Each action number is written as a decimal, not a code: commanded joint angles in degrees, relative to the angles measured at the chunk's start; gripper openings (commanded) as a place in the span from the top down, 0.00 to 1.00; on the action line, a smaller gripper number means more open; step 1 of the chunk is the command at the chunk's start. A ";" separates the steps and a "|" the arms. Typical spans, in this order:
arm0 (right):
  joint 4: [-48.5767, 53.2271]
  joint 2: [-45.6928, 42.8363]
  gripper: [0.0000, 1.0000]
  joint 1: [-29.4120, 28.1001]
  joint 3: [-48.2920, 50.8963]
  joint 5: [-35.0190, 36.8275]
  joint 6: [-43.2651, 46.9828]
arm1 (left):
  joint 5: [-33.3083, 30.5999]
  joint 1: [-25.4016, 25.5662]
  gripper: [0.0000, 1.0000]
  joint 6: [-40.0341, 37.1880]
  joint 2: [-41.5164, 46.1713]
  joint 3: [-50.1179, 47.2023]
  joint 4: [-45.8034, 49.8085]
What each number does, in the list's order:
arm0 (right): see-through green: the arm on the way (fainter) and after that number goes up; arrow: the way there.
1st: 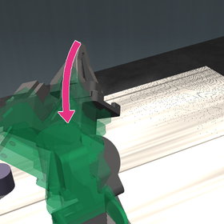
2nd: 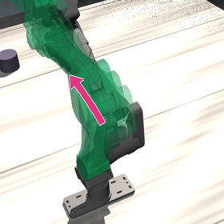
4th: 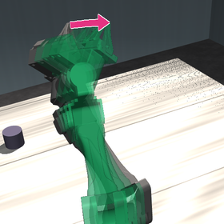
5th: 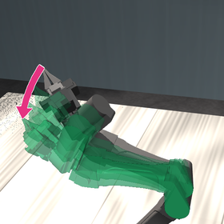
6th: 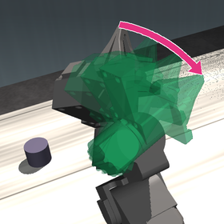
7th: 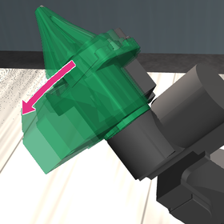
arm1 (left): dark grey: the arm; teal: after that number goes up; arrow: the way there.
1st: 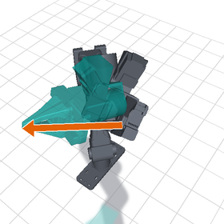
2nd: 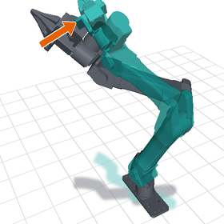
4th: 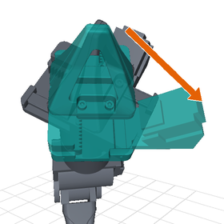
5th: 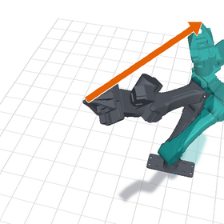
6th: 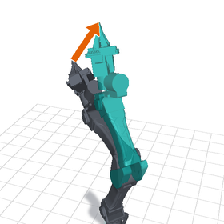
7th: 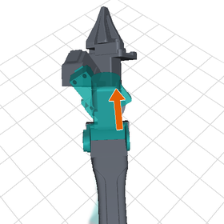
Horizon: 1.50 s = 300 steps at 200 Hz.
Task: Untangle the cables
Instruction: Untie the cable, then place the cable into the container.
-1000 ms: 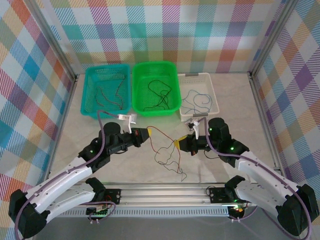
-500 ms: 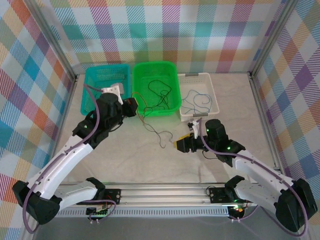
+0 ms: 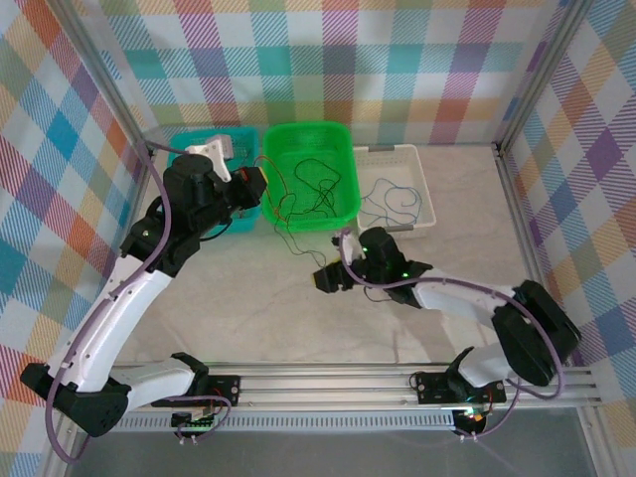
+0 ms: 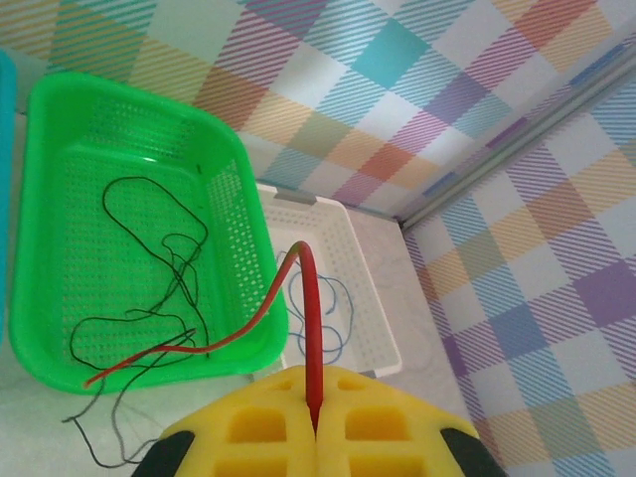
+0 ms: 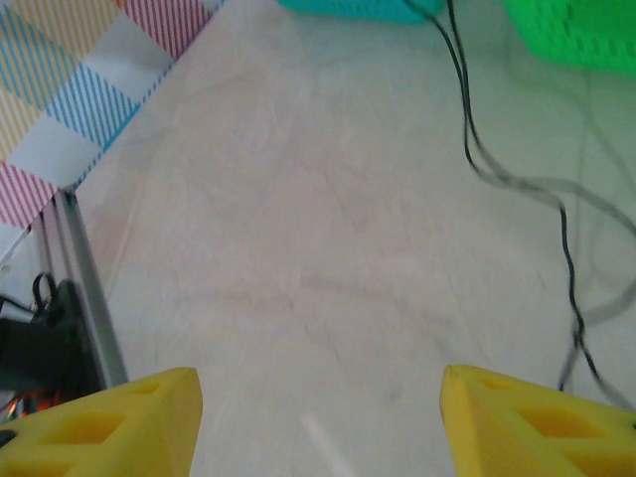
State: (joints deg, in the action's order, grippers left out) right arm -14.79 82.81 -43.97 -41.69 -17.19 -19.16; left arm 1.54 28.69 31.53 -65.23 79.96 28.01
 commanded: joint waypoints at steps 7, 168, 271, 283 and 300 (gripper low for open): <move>-10.67 6.89 0.34 -1.25 -5.70 6.61 3.21 | 3.37 -0.15 1.00 2.43 1.20 2.52 2.79; -18.24 25.38 0.82 -3.67 -16.72 13.20 6.51 | 8.62 0.23 1.00 8.75 7.56 8.02 4.01; -11.67 7.92 1.00 -4.11 0.28 12.84 4.46 | -15.43 -0.21 1.00 -10.86 4.66 24.91 16.44; -9.57 2.88 1.00 -4.28 1.58 13.25 4.59 | -19.16 -0.30 1.00 -13.21 4.08 23.90 15.51; -3.70 -4.33 1.00 -4.37 0.45 13.49 5.53 | -22.87 -0.76 1.00 -15.92 3.19 20.66 12.78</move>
State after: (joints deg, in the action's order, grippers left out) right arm -23.03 87.70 -47.72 -39.92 -3.73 -14.06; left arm -12.45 28.67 22.79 -59.57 103.74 41.91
